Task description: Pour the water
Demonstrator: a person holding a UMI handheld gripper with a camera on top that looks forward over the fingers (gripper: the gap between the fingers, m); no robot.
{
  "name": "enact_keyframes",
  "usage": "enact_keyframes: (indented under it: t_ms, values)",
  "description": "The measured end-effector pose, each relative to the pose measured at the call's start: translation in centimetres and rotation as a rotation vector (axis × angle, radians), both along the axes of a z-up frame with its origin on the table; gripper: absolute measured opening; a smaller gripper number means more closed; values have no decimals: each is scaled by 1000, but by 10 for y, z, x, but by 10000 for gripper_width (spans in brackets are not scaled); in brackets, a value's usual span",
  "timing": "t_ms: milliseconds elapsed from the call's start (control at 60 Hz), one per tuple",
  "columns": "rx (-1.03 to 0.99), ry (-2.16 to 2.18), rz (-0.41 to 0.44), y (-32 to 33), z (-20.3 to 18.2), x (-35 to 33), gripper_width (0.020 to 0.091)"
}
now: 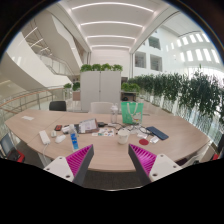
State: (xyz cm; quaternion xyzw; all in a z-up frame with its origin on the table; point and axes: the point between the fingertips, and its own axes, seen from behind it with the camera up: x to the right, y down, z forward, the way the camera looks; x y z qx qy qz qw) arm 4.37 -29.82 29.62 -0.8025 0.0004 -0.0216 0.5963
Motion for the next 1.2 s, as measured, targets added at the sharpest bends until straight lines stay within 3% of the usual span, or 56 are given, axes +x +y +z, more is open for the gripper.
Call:
enact_keyframes:
  t_ms: [267, 283, 550, 800, 833, 850, 883, 1050, 1200]
  values:
    - [29, 56, 105, 44, -73, -133, 808]
    - [38, 61, 120, 57, -91, -135, 809]
    - [82, 15, 281, 218, -170, -234, 808]
    - [82, 39, 295, 341, -215, -258, 817]
    - [84, 39, 311, 353, -218, -263, 777]
    - [83, 34, 319, 356, -220, -264, 705]
    - [65, 20, 350, 362, -227, -270, 465]
    - [91, -7, 352, 371, -228, -272, 428]
    - [-13, 100, 342, 376, -233, -268, 367]
